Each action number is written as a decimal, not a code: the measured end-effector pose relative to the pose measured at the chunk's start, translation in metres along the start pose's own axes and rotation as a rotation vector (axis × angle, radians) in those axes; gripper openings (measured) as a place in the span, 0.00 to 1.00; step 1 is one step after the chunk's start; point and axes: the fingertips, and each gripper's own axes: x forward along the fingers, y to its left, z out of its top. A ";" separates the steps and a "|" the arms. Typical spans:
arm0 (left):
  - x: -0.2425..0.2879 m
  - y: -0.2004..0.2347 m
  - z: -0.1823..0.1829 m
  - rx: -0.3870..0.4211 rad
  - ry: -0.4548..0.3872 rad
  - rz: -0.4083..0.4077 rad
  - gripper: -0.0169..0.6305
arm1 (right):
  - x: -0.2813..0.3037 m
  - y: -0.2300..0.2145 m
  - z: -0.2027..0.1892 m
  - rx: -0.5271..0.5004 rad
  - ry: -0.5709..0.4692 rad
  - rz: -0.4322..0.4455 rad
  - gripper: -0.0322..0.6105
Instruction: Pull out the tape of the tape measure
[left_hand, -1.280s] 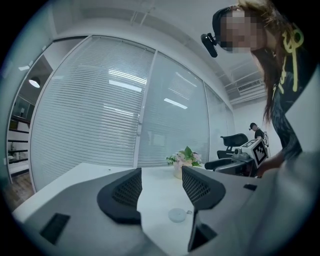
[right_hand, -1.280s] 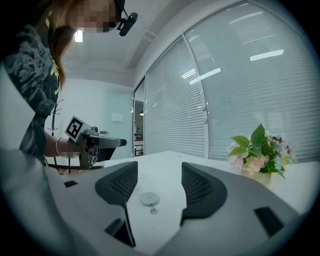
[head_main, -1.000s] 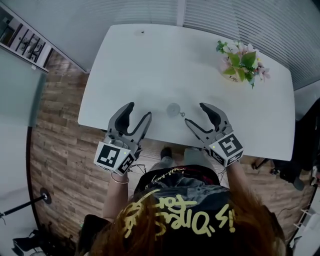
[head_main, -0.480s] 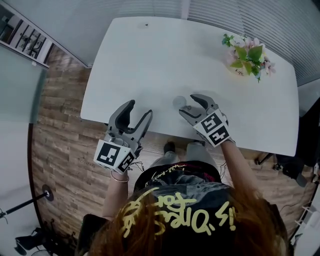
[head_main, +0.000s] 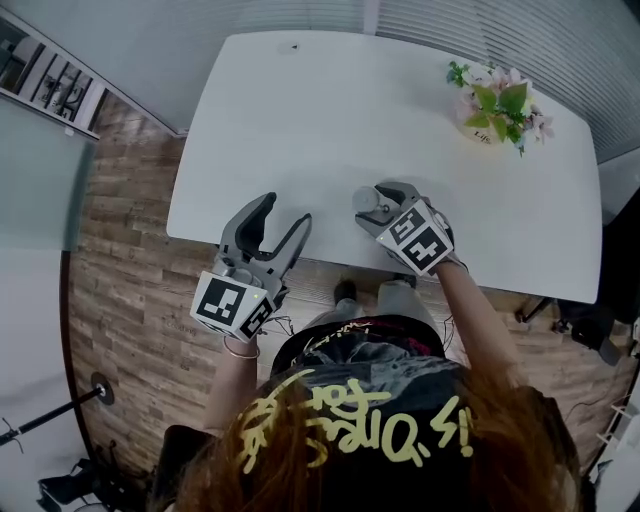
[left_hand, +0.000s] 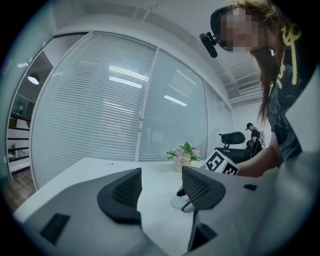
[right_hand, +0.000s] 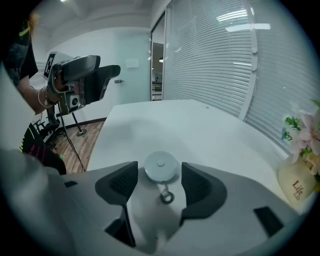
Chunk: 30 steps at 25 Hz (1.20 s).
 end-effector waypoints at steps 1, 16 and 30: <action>-0.001 0.001 0.000 0.000 0.002 0.002 0.40 | 0.001 0.000 -0.001 0.007 0.005 0.006 0.48; -0.001 -0.004 -0.001 0.001 0.003 -0.026 0.40 | 0.003 -0.004 0.000 0.029 -0.032 0.014 0.42; 0.012 -0.018 -0.009 -0.029 0.028 -0.081 0.40 | 0.001 0.002 0.003 0.003 -0.037 0.022 0.38</action>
